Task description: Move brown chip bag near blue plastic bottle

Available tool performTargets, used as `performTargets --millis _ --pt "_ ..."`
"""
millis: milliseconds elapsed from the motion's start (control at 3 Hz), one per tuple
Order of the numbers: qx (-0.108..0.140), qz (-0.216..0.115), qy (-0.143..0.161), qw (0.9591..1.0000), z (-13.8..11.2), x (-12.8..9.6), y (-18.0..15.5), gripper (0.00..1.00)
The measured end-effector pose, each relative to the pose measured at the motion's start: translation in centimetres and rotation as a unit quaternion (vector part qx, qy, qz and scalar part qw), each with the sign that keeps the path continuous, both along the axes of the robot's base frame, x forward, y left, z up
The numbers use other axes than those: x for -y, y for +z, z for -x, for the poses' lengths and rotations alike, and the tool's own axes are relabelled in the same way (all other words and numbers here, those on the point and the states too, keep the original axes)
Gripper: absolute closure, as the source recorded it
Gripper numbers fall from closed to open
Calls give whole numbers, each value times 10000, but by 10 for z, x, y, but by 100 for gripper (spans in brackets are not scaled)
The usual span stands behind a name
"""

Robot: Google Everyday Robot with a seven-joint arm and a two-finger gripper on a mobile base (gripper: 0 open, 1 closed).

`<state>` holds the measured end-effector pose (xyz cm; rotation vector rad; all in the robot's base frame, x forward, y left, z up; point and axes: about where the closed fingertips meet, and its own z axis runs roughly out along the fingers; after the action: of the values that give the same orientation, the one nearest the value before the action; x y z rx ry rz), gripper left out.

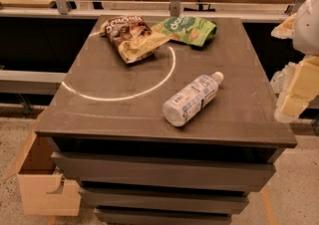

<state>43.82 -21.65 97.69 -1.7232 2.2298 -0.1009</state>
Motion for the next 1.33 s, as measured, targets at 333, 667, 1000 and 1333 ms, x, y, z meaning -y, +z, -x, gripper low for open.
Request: performTargets --millis 333,667,1000,1333 --pt "0 0 0 10000 0 0 0 0" --pt "292 -306 -74 9991 -16 1 9 0" --pt "1164 -1397 -169 9832 -91 11 42 0" --pt "1544 -1917 -146 9691 -139 13 57 0"
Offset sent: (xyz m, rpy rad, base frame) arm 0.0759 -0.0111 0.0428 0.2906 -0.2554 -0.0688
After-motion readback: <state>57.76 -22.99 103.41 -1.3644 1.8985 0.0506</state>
